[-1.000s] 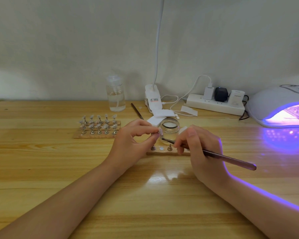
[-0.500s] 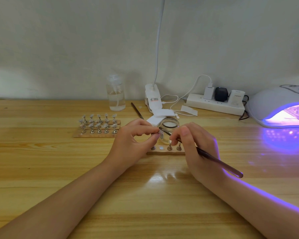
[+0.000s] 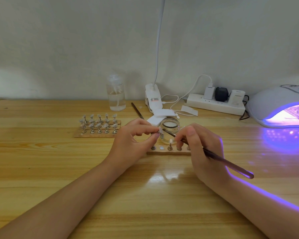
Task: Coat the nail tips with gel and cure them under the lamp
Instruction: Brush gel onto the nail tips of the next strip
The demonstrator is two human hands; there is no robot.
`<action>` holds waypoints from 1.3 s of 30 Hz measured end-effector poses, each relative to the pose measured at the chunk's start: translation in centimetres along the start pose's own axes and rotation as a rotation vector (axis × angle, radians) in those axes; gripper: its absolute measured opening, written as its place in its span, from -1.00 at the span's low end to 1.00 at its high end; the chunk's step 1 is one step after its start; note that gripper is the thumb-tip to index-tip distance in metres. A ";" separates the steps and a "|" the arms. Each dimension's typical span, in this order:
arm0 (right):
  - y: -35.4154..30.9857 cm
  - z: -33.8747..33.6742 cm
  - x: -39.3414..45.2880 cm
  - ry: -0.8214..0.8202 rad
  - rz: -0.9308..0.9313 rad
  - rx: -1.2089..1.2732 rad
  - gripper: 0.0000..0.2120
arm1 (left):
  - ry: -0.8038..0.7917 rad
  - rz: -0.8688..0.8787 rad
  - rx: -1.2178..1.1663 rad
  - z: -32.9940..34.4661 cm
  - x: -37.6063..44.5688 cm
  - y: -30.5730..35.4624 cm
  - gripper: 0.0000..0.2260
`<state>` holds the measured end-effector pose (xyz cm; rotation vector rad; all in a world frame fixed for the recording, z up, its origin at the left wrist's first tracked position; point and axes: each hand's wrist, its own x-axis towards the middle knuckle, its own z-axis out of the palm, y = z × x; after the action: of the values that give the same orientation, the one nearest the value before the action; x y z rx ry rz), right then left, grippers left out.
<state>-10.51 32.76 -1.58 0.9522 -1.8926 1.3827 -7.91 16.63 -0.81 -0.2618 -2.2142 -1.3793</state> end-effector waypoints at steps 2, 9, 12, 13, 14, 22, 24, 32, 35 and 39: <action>0.0 0.2 0.0 -0.018 0.011 -0.027 -0.68 | -0.003 0.000 0.008 0.0 0.0 0.0 -0.85; 0.1 0.3 -0.1 -0.044 0.030 -0.041 -0.66 | -0.002 0.001 0.001 0.0 0.0 0.0 -0.82; -0.1 0.2 0.0 -0.035 0.022 -0.014 -0.66 | -0.002 0.005 -0.002 0.0 0.0 0.0 -0.81; -0.1 0.2 0.0 -0.026 0.017 -0.001 -0.66 | -0.001 0.006 -0.002 -0.1 0.0 0.1 -0.80; -0.2 0.1 0.0 -0.014 0.013 0.020 -0.65 | -0.001 0.006 -0.002 -0.1 0.0 0.1 -0.79; -0.3 -0.1 0.0 0.002 0.086 0.102 -0.64 | -0.001 0.024 0.003 0.0 0.0 -0.1 -0.78; -0.2 0.0 0.0 -0.024 0.101 0.064 -0.64 | -0.004 0.031 0.007 0.0 0.0 -0.1 -0.79; -0.3 0.1 0.1 -0.052 0.127 0.054 -0.61 | -0.013 0.014 -0.005 0.0 0.0 -0.1 -0.82; -0.3 0.1 0.1 -0.045 0.107 0.084 -0.64 | -0.013 0.010 -0.008 0.0 0.1 0.0 -0.80; -0.2 0.1 0.0 -0.024 0.121 0.125 -0.64 | -0.007 0.010 -0.009 0.0 0.0 0.0 -0.80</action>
<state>-10.39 32.57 -1.50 0.9298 -1.9273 1.5832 -7.93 16.64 -0.77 -0.2807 -2.2105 -1.3850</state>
